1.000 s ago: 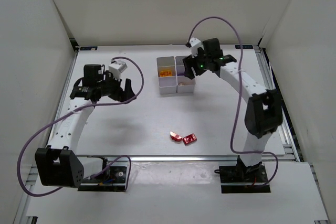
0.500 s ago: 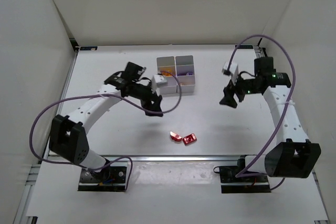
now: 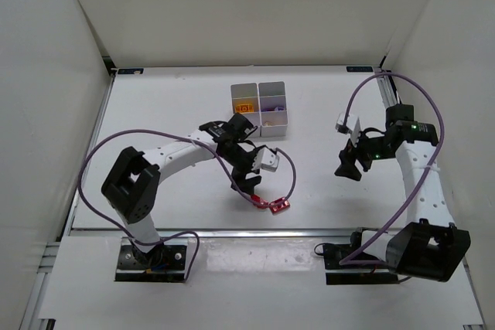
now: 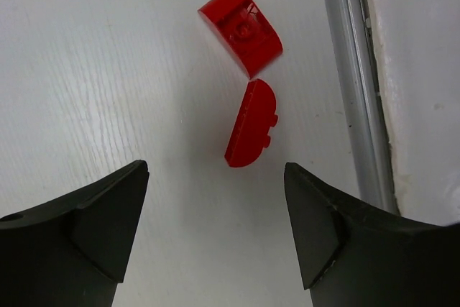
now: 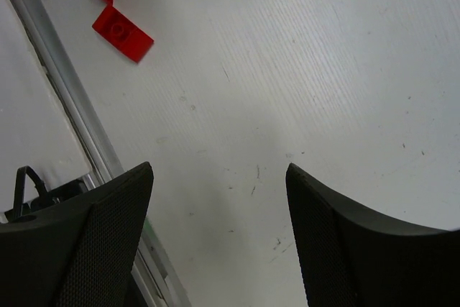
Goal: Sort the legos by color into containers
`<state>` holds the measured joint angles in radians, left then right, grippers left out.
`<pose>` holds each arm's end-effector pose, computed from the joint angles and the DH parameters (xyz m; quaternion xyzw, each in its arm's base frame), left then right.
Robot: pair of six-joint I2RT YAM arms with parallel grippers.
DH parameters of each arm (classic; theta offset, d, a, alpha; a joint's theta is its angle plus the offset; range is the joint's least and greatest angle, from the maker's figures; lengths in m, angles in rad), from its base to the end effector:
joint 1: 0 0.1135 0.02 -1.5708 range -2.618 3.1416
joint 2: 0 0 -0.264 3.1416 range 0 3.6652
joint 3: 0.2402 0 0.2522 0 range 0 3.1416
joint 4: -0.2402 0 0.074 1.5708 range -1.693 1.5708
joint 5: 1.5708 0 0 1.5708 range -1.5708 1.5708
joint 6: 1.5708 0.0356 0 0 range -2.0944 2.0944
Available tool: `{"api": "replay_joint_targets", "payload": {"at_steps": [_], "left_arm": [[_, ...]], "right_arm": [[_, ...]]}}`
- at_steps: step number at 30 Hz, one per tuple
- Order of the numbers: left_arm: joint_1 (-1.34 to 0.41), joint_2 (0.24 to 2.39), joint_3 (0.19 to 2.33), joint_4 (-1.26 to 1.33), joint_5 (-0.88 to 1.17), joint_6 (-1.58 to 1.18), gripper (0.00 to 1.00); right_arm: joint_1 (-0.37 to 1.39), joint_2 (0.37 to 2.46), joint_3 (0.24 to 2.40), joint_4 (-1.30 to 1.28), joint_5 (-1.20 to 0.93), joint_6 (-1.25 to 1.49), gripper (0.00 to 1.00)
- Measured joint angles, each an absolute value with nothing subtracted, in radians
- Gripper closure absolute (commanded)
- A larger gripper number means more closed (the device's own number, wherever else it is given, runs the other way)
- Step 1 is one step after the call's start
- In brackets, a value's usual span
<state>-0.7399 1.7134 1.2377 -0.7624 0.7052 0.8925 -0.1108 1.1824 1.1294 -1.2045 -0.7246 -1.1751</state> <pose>0.2324 -0.2434 0.2204 0.7135 0.5923 -0.3277 0.1809 0.2002 0.0015 0.3090 -0.5163 0.7679 0.1927 0.3267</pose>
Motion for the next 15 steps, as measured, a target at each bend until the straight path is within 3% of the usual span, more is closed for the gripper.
{"api": "replay_joint_targets", "payload": {"at_steps": [15], "left_arm": [[-0.866, 1.742, 1.215, -0.732, 0.689, 1.136, 0.18]], "right_arm": [[-0.167, 1.257, 1.166, -1.172, -0.729, -1.103, 0.22]]}}
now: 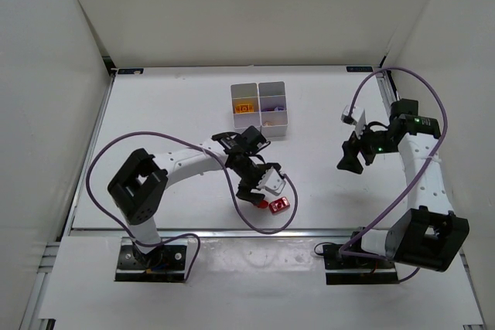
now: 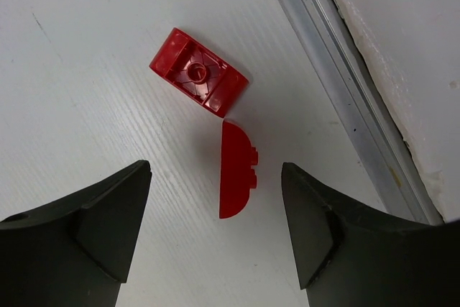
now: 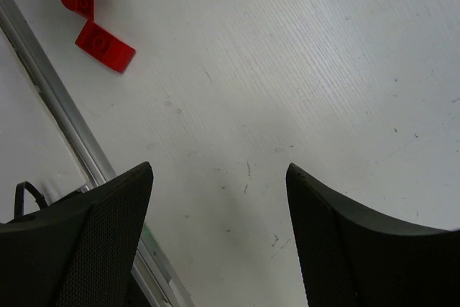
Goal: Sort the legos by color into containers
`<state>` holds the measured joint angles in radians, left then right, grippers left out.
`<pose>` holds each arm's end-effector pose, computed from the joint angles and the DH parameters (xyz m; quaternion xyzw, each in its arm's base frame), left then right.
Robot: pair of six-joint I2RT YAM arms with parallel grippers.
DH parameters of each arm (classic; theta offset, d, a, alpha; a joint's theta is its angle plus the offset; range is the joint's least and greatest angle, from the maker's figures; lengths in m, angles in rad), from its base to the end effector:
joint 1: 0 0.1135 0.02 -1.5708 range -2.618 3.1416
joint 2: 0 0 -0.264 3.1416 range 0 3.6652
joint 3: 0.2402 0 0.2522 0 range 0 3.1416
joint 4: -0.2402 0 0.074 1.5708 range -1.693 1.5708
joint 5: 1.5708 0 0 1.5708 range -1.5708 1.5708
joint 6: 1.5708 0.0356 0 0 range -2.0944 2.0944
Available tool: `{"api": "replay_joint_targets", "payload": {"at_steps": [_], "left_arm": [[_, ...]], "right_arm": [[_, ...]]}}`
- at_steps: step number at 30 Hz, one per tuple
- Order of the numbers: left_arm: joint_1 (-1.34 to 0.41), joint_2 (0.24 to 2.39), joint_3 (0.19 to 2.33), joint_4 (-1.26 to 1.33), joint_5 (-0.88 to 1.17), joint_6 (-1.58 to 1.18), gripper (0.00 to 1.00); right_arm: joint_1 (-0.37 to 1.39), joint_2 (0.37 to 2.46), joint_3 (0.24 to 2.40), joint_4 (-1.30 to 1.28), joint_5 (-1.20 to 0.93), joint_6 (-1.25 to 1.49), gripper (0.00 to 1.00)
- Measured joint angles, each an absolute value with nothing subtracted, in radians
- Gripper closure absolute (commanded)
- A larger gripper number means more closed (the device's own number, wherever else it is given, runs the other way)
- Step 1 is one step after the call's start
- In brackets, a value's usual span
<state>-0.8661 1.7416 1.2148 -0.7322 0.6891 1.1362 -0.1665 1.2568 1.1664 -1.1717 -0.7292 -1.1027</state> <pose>0.2017 -0.2721 0.2058 0.8113 0.4573 -0.3110 0.1897 0.2193 -0.0128 0.3064 -0.4654 0.7991 0.1986 0.3246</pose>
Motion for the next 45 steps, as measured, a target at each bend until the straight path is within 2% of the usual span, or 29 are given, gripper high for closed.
{"api": "replay_joint_targets", "payload": {"at_steps": [20, 24, 28, 34, 40, 45], "left_arm": [[-0.88, 1.806, 1.153, -0.73, 0.679, 1.134, 0.25], [-0.887, 1.83, 1.153, -0.729, 0.669, 1.117, 0.32], [-0.889, 1.832, 1.155, -0.725, 0.653, 1.095, 0.58], [-0.893, 1.856, 1.173, -0.714, 0.632, 1.043, 0.68], [-0.881, 1.853, 1.174, -0.676, 0.613, 0.962, 0.71], [-0.778, 1.789, 1.202, -0.671, 0.598, 0.842, 0.72]], "right_arm": [[-0.178, 1.291, 1.201, -1.15, -0.728, -1.075, 0.21], [-0.18, 1.291, 1.201, -1.15, -0.729, -1.073, 0.21], [-0.185, 1.291, 1.201, -1.15, -0.73, -1.075, 0.21], [-0.187, 1.287, 1.186, -1.138, -0.738, -1.092, 0.21], [-0.188, 1.271, 1.154, -1.126, -0.756, -1.155, 0.2], [-0.182, 1.265, 1.148, -1.14, -0.801, -1.266, 0.19]]}}
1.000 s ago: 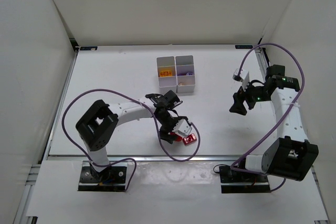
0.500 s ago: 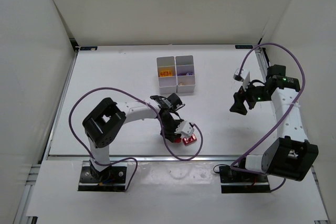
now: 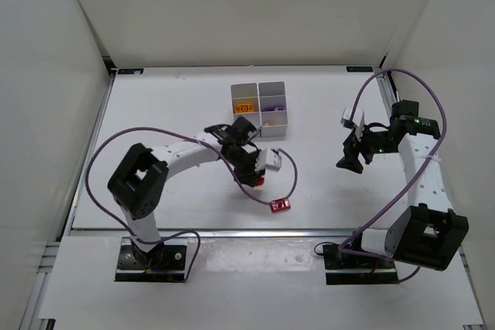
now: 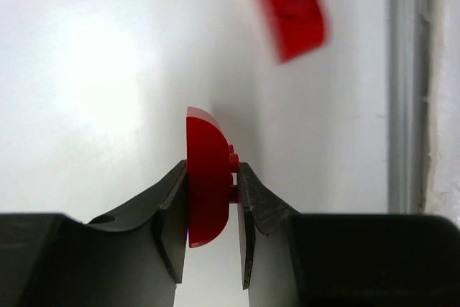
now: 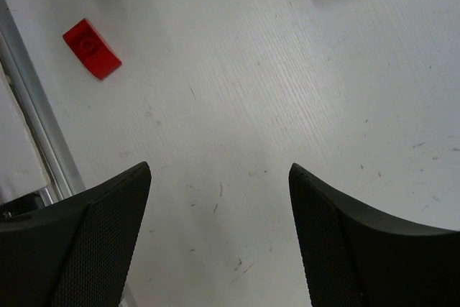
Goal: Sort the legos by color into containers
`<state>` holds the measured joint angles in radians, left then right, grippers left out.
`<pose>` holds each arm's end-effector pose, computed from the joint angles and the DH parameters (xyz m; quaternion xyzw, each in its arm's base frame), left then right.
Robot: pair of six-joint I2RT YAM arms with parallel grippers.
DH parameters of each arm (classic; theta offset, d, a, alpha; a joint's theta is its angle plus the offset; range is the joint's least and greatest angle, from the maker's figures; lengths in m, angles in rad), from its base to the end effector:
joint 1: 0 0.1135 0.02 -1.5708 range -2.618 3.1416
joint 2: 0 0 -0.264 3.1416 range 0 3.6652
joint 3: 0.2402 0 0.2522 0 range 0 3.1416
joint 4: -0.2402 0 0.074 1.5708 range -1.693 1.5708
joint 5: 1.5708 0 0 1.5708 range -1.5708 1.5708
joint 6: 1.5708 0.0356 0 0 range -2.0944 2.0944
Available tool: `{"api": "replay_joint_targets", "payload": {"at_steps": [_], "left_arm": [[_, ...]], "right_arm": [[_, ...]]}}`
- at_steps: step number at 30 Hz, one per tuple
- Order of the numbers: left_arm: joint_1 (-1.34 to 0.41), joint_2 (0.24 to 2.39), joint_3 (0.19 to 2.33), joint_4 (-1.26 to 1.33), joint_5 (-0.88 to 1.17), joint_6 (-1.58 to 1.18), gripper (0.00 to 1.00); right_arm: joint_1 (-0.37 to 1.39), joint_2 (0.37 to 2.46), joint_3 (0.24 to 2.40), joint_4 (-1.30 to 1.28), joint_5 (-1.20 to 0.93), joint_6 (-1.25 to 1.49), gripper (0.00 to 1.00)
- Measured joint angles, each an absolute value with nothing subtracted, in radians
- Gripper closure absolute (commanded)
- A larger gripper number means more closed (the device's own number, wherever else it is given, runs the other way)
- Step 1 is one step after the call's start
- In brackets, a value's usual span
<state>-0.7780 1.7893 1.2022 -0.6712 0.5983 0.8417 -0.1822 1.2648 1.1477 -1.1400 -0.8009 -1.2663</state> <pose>0.2325 -0.2573 0.1871 0.7152 0.6177 -0.2862 0.1579 0.2222 -0.0150 0.3022 -0.5214 0.7478 0.1931 0.3629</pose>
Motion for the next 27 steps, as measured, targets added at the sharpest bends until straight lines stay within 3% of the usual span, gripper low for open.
{"api": "replay_joint_targets", "payload": {"at_steps": [4, 10, 17, 27], "left_arm": [[-0.665, 1.669, 1.281, -0.664, 0.563, 0.752, 0.73], [-0.525, 1.57, 1.492, -0.646, 0.537, 0.582, 0.74], [-0.386, 1.649, 1.665, -0.628, 0.566, 0.356, 0.74], [-0.316, 1.767, 1.682, -0.628, 0.596, 0.186, 0.73]], "right_arm": [[-0.121, 1.282, 1.148, -1.15, -0.839, -1.324, 0.18], [0.123, 1.359, 1.147, -1.133, -0.844, -1.369, 0.18], [0.358, 1.433, 1.135, -1.003, -0.799, -1.333, 0.18], [0.525, 1.532, 1.074, -0.894, -0.661, -1.359, 0.18]]}}
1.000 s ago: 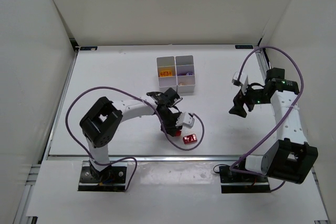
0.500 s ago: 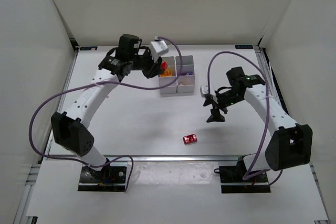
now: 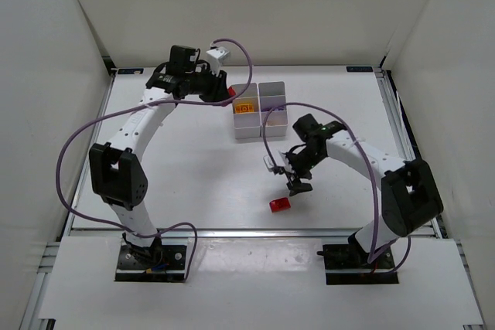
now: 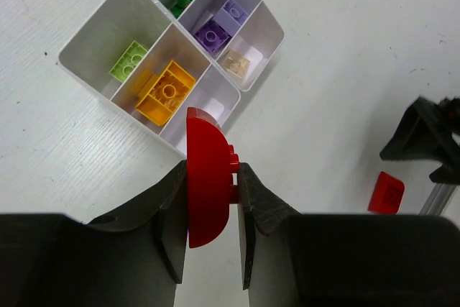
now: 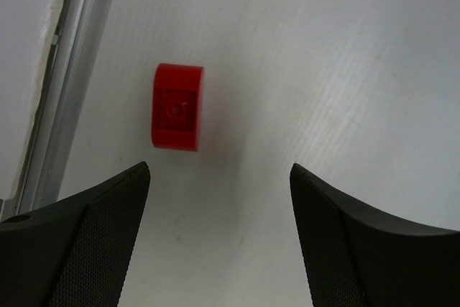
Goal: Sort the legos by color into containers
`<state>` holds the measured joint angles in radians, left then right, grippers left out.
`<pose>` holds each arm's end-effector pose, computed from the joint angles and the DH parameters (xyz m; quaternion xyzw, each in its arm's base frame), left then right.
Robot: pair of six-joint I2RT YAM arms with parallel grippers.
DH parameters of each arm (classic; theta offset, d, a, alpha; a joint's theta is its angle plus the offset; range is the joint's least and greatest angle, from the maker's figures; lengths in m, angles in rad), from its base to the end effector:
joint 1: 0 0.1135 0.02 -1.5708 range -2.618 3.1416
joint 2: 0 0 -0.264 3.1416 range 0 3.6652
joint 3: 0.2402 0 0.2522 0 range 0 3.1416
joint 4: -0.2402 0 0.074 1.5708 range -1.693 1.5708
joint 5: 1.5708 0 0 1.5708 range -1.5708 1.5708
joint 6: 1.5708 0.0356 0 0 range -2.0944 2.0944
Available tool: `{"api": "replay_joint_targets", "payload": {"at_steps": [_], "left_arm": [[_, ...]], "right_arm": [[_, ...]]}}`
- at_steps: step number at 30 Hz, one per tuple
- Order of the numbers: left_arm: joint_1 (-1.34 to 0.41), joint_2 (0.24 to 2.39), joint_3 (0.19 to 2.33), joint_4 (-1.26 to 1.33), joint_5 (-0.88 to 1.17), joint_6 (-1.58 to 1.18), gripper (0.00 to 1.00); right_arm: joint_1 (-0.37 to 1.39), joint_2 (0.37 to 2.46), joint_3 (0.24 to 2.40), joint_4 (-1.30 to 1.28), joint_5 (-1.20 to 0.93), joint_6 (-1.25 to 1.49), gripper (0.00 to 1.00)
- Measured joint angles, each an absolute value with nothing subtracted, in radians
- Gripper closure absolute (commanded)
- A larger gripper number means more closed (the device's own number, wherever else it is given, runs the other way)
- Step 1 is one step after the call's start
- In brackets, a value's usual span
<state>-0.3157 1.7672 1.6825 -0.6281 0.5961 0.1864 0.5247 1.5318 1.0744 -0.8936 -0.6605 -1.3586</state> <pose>0.3730 -0.1429 0.3438 0.3343 0.8117 -0.2922 0.3795 0.2299 0.1583 0.2233 -0.7811 0.5245 0.2527 0.2254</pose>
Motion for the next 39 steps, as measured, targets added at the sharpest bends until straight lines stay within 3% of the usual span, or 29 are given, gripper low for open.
{"api": "replay_joint_targets", "payload": {"at_steps": [8, 34, 39], "left_arm": [[-0.289, 1.78, 1.684, -0.614, 0.598, 0.157, 0.73], [-0.29, 1.812, 1.683, -0.582, 0.599, 0.158, 0.73], [-0.29, 1.811, 1.651, -0.572, 0.593, 0.16, 0.73]], "right_arm": [[0.646, 1.588, 1.028, -0.859, -0.585, -1.344, 0.18], [0.798, 1.586, 0.876, -0.695, -0.473, -1.199, 0.18], [0.828, 1.573, 0.856, -0.625, -0.444, -1.138, 0.24]]}}
